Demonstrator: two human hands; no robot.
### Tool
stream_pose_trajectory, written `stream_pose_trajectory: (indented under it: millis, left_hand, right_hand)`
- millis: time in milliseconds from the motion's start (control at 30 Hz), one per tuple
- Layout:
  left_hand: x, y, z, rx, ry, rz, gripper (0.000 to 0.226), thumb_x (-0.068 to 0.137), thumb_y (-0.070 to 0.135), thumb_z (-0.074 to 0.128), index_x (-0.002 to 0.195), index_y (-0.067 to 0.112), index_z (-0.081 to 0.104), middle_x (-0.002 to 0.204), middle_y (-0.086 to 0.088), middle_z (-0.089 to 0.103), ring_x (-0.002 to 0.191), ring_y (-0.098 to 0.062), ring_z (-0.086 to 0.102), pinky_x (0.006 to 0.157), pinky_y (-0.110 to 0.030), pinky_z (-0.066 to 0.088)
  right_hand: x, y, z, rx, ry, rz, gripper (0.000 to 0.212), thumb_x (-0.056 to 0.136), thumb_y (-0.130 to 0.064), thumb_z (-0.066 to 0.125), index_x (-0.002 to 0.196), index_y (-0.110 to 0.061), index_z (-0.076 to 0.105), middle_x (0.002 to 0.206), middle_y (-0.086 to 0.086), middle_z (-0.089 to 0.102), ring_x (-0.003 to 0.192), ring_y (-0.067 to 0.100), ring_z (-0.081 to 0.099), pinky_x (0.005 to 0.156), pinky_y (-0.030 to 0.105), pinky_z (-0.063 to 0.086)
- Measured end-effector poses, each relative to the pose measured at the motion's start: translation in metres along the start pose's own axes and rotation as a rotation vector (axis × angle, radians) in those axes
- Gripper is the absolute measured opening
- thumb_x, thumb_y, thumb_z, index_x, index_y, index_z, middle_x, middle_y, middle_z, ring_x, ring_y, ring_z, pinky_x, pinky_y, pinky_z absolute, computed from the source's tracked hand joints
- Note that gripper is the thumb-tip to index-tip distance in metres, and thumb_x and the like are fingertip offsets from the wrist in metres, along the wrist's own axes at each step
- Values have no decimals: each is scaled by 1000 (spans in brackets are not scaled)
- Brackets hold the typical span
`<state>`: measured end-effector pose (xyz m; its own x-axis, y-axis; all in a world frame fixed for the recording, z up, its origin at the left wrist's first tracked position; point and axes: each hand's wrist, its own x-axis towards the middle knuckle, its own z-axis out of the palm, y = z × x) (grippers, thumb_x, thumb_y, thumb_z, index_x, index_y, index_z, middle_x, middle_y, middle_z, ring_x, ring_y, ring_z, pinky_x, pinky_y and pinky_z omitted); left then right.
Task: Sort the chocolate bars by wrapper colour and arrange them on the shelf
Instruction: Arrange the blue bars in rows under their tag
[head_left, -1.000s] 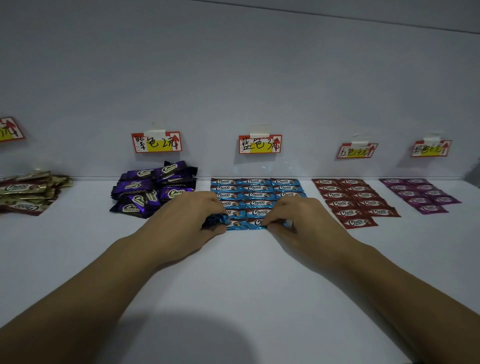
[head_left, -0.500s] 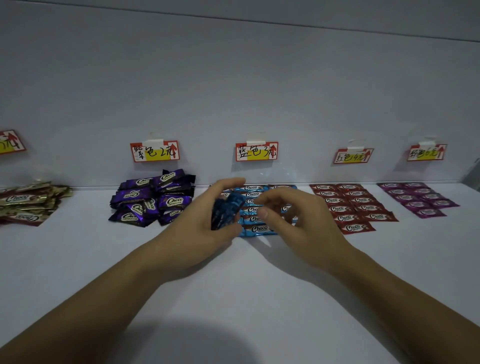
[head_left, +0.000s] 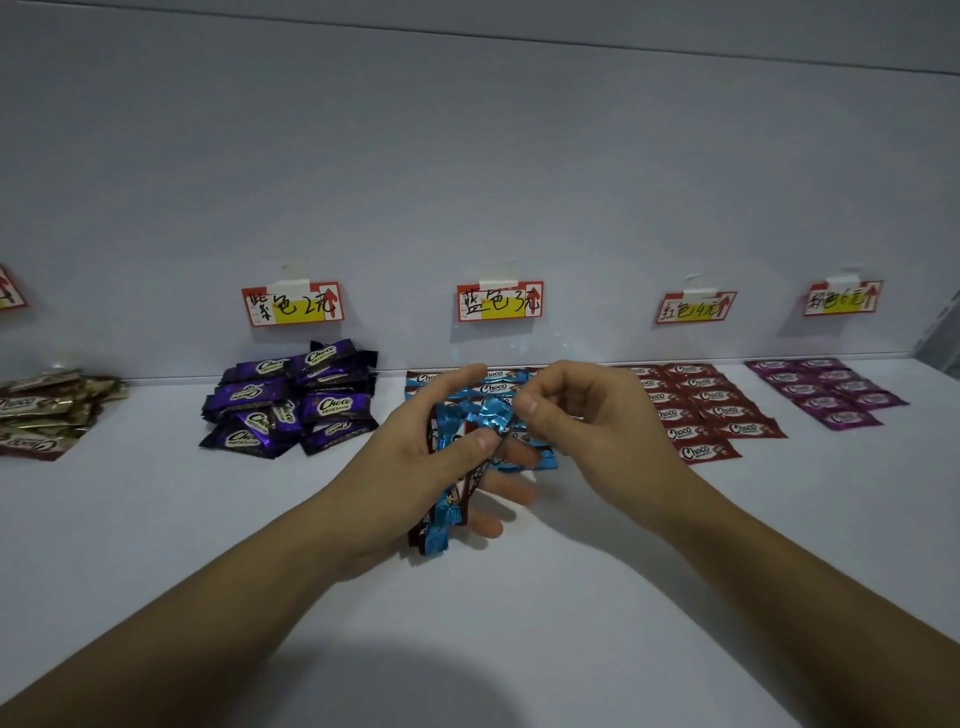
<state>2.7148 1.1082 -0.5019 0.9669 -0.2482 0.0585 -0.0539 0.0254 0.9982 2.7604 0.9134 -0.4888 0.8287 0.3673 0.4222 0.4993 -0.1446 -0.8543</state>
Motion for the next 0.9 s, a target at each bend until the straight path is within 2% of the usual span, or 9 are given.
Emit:
stream_pose_trajectory:
  millis: [67,167,267,333,500,567,633,700,900]
  left_hand:
    - [-1,4,1,-30,-1,-5,44,100,16,55,138,36,47,110,-9,75,93,-35,75,66,-45,62]
    - [-3,6,0,-28,21,-14,39,101,13,52,135,33,50,108,-9,76,91,-35,75,63,-42,62]
    - [-1,2,-1,32,48,-13,45,97,18,60,135,42,53,126,-9,68,99,-36,73,68,-46,61]
    - [-1,2,0,39,44,-17,48,96,18,62,135,45,54,132,-8,63,103,-36,72,68,-46,61]
    - [-7,9,6,43,-9,-43,46,91,12,66,131,32,54,108,-4,76,88,-31,76,57,-37,61]
    - [-8,11,7,95,9,-38,37,93,12,65,127,23,57,99,-8,77,78,-28,76,50,-35,57]
    - [-8,12,7,128,73,-42,29,94,13,65,122,17,58,86,-12,77,61,-25,70,45,-32,52]
    - [-7,12,8,131,135,-33,22,95,13,64,116,15,59,75,-13,74,52,-24,63,42,-30,48]
    - [-8,17,10,110,216,17,8,97,12,60,103,16,61,67,-10,71,47,-22,59,39,-29,47]
  right_hand:
    - [1,-4,-3,102,58,37,11,95,-14,63,85,-9,67,66,-5,66,59,3,59,54,15,47]
    - [2,-5,-6,135,51,67,14,90,-21,65,88,-8,66,68,-6,66,60,4,61,55,15,48]
    - [0,-4,-2,102,-86,107,20,89,-10,71,109,-11,69,86,5,72,83,28,71,72,30,61]
    - [-1,-6,0,124,-150,104,32,92,1,66,119,-15,69,94,13,73,91,34,71,77,37,63]
    - [1,-6,-8,29,-31,84,22,90,-3,70,110,-12,74,77,5,73,78,17,74,75,33,61]
    - [2,-4,-10,39,-24,102,20,89,-6,72,109,-7,74,76,5,73,75,13,73,68,25,58]
    - [2,-8,-9,69,-37,112,21,88,-4,72,108,-4,73,73,1,73,68,7,70,59,16,52]
    - [2,-10,-11,109,-66,125,22,86,0,71,108,-2,72,70,-3,72,61,4,67,56,13,49]
    - [5,-15,-25,98,-207,177,27,86,2,69,111,-7,70,66,-8,70,63,3,67,60,13,51]
